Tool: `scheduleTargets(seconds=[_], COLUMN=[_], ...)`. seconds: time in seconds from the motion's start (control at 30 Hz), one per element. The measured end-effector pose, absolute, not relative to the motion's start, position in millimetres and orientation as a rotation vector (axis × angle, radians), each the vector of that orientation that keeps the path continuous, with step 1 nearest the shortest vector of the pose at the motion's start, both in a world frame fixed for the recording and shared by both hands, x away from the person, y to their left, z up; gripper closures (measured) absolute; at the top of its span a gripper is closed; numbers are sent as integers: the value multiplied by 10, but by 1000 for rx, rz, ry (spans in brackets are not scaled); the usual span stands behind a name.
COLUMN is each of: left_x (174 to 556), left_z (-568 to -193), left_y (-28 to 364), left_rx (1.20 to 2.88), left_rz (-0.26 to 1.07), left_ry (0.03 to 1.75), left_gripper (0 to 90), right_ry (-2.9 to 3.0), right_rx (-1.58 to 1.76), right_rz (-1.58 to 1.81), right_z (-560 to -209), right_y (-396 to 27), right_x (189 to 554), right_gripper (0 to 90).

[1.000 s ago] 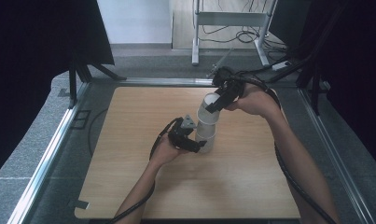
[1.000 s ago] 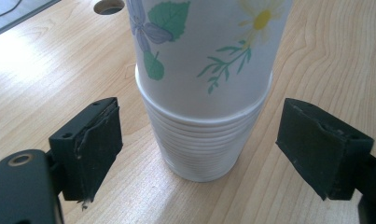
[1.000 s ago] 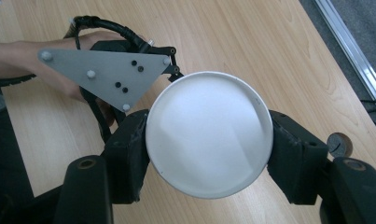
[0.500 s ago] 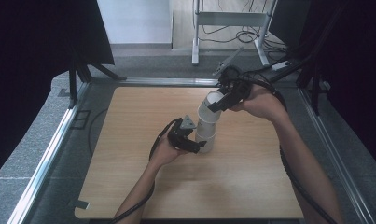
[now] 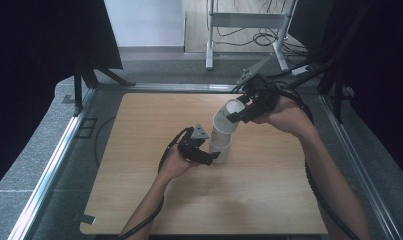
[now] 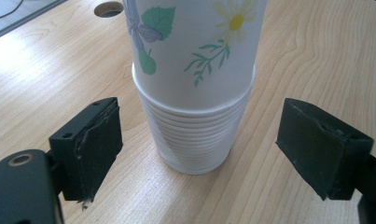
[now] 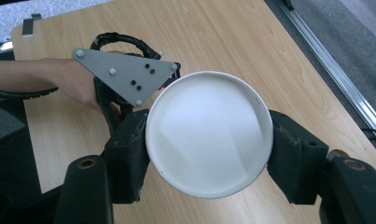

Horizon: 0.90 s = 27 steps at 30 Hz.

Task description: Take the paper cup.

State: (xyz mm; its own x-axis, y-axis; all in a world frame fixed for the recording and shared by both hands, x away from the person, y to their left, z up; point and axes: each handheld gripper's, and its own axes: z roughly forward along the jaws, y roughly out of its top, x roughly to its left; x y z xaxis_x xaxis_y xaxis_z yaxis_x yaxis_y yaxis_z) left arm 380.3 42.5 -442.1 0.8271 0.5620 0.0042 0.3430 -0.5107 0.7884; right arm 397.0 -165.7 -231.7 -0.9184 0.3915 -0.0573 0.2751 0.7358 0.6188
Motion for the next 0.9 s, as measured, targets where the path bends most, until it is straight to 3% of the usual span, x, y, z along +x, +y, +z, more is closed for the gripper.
scheduleTargets(seconds=[0.37, 0.9], left_x=[3771, 3673], left_z=[-4437, -4454], left_y=[468, 528], left_rx=[2154, 2131], left_rz=[302, 140], left_ry=[658, 573], left_gripper=[137, 90], right_ry=[2719, 2659], right_rx=[520, 474], right_rz=[1019, 1163], right_z=[-2393, -2550], right_y=[-1781, -2027], right_x=[3867, 3687], right_gripper=[358, 358])
